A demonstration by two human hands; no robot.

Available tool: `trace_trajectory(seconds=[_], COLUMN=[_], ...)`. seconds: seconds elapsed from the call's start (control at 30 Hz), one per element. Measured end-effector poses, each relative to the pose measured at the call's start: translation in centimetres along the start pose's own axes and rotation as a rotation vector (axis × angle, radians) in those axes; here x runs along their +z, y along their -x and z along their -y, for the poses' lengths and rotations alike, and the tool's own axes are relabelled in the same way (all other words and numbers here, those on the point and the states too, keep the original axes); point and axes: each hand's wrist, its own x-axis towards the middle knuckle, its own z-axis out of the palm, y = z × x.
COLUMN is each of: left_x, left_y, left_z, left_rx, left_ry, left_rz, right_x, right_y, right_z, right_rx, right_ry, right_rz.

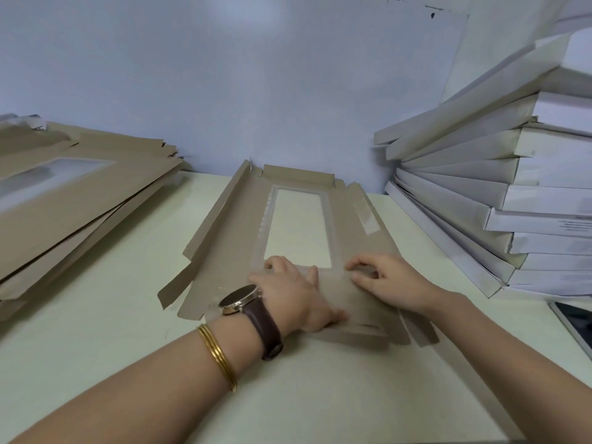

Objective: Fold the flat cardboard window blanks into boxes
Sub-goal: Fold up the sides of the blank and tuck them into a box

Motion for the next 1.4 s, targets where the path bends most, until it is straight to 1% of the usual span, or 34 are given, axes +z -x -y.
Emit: trace_trajectory(seconds=[0.07, 0.23, 0.33, 0.43, 0.53, 0.63, 0.73, 0.8, 0.87, 0.97, 1.13, 1.2, 1.3, 1.4], left_x=[-0.1, -0.6, -1.1, -1.6, -2.4, -3.1, -3.5, -3.7, -4.0, -4.3, -4.3, -4.2, -4.4, -4.4], left_y=[-0.3, -0.8, -0.8, -0.5, -0.1, -0.1, -0.6, -0.9, -1.2, -1.5, -1.8, -1.9, -2.3, -2.8], left_z=[1.2, 4.6, 6.8, 9.1, 11.3, 13.1, 14.5, 15.3, 16.1, 17.0, 17.4, 17.6, 18.2, 18.7], left_rx=[0.047, 0.127, 0.172, 0.198, 0.214, 0.239, 0.282, 0.313, 0.330, 0.341, 0.351, 0.355, 0.304, 0.220], left_ry=[0.018, 0.058, 0.002, -0.017, 0.037, 0.146, 0.169, 0.151, 0.126, 0.078, 0.062, 0.060, -0.016, -0.152], left_rz=[0.031, 0.101, 0.091, 0.091, 0.144, 0.218, 0.270, 0.290, 0.302, 0.311, 0.310, 0.304, 0.282, 0.230], right_x=[0.0, 0.3, 0.5, 0.5, 0.3, 0.2, -0.6, -1.5, -2.4, -3.2, -3.9, -4.0, -3.6, -2.5], right_y=[-0.8, -2.0, -2.6, -3.0, -3.2, -3.3, -3.3, -3.7, -4.2, -5.4, -6.9, -7.2, -7.0, -6.1], right_z=[-0.2, -1.3, -1.7, -2.0, -2.4, -2.9, -3.2, -3.4, -3.7, -4.6, -5.3, -5.4, -5.6, -5.3], right_rx=[-0.017, 0.003, 0.012, 0.019, 0.038, 0.063, 0.081, 0.093, 0.109, 0.134, 0.175, 0.199, 0.216, 0.234], right_ry=[0.100, 0.169, 0.223, 0.242, 0.282, 0.324, 0.270, 0.191, 0.174, 0.256, 0.256, 0.300, 0.330, 0.249], right_rz=[0.029, 0.088, 0.113, 0.097, 0.091, 0.132, 0.210, 0.265, 0.305, 0.326, 0.364, 0.415, 0.494, 0.467])
